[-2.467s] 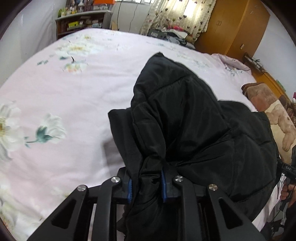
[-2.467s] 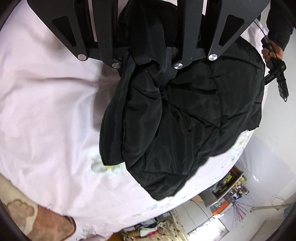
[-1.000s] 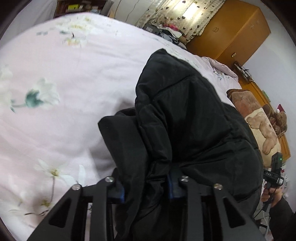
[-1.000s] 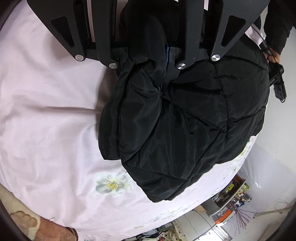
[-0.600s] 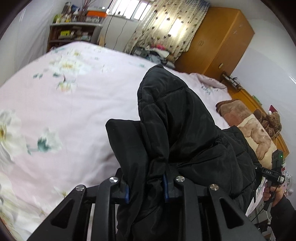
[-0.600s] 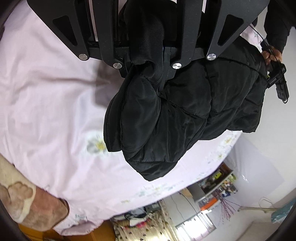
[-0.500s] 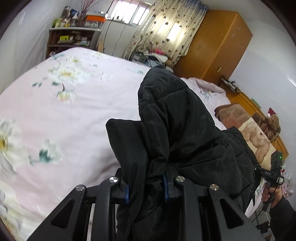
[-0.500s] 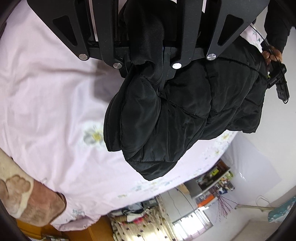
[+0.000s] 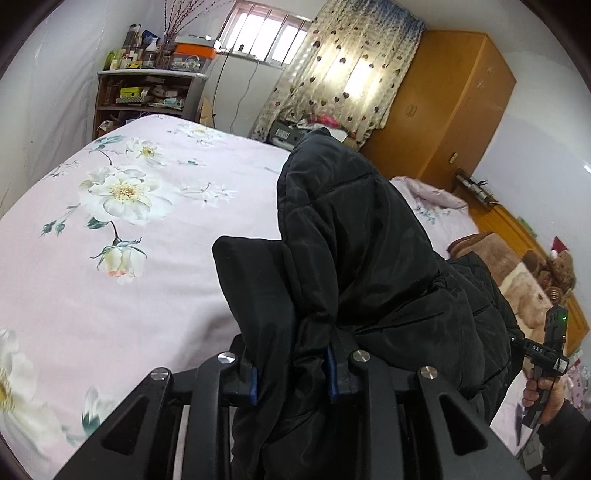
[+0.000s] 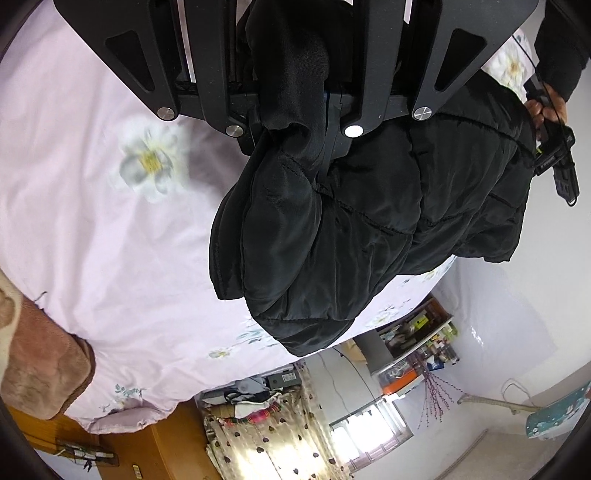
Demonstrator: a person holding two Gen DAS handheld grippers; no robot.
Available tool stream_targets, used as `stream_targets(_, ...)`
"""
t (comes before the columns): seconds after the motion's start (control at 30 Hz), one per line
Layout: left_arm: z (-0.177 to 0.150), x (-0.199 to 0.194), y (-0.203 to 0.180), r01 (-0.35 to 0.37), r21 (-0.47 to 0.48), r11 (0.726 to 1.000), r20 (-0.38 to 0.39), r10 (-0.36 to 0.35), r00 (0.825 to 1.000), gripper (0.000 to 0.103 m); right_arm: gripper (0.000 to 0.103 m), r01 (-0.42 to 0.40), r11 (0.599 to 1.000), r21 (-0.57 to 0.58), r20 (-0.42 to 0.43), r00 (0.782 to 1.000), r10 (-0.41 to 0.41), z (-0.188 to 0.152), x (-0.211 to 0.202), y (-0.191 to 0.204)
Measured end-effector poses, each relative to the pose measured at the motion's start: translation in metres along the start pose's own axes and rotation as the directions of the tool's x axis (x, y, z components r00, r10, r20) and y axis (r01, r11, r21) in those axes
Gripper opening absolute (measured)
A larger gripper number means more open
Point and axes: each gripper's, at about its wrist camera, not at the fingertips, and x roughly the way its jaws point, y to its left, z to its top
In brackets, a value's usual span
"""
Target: Fold large clothes
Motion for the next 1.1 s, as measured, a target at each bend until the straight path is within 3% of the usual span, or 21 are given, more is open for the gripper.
stream_targets(0.1,-0.01,0.04,0.011,-0.054,-0.009,0.998,-0.075,0.054,0.996,0.032,0.021,0.027,0.999,0.017,-0.047,0.999,-0.026,-0.002,0.031,-0.012)
stream_targets(0.2,-0.036,0.083,0.029,-0.158,-0.018,0.987,-0.204,0.151,0.967,0.039,0.027,0.083,0.994,0.071,-0.14,0.988,-0.073,-0.012,0.069,-0.031)
stream_targets(0.23,-0.044,0.087,0.036,-0.163,-0.037,0.986,-0.213,0.151,0.965,0.041,0.033,0.093,0.992,0.087,-0.155,0.985,-0.079,-0.017,0.073,-0.037)
stream_targets(0.3,-0.051,0.082,0.046,-0.146,-0.089,0.985,-0.194,0.126,0.973,0.053,0.042,0.086,0.987,0.138,-0.156,0.986,-0.064,-0.026,0.076,-0.049)
stream_targets(0.43,-0.052,0.064,0.051,-0.149,-0.099,0.984,-0.18,0.13,0.975,0.055,0.053,0.097,0.986,0.138,-0.133,0.988,-0.079,-0.028,0.059,-0.056)
stream_targets(0.63,-0.047,0.003,0.042,-0.201,-0.084,0.976,-0.048,0.198,0.979,0.053,0.053,0.154,0.983,0.096,-0.02,0.988,-0.153,-0.03,0.008,-0.042)
stream_targets(0.73,-0.05,-0.013,0.027,-0.148,-0.064,0.987,-0.003,0.148,0.989,0.053,0.053,0.138,0.989,0.058,0.025,0.99,-0.14,-0.036,-0.011,-0.024)
stream_targets(0.83,-0.065,0.004,0.006,-0.166,0.039,0.985,-0.056,0.168,0.984,0.053,0.053,0.184,0.982,-0.03,0.007,0.983,-0.184,-0.046,-0.001,-0.006)
stream_targets(0.93,-0.08,0.036,0.003,-0.229,0.076,0.97,-0.138,0.238,0.961,0.053,0.053,0.208,0.978,-0.029,-0.085,0.974,-0.21,-0.05,0.029,-0.01)
stream_targets(1.0,-0.083,0.037,0.002,-0.253,0.06,0.966,-0.148,0.259,0.954,0.053,0.053,0.232,0.972,-0.025,-0.121,0.965,-0.233,-0.052,0.039,-0.017)
stream_targets(1.1,-0.081,0.024,-0.01,-0.285,0.084,0.955,-0.128,0.294,0.947,0.053,0.053,0.228,0.973,-0.03,-0.097,0.968,-0.23,-0.052,0.026,-0.011)
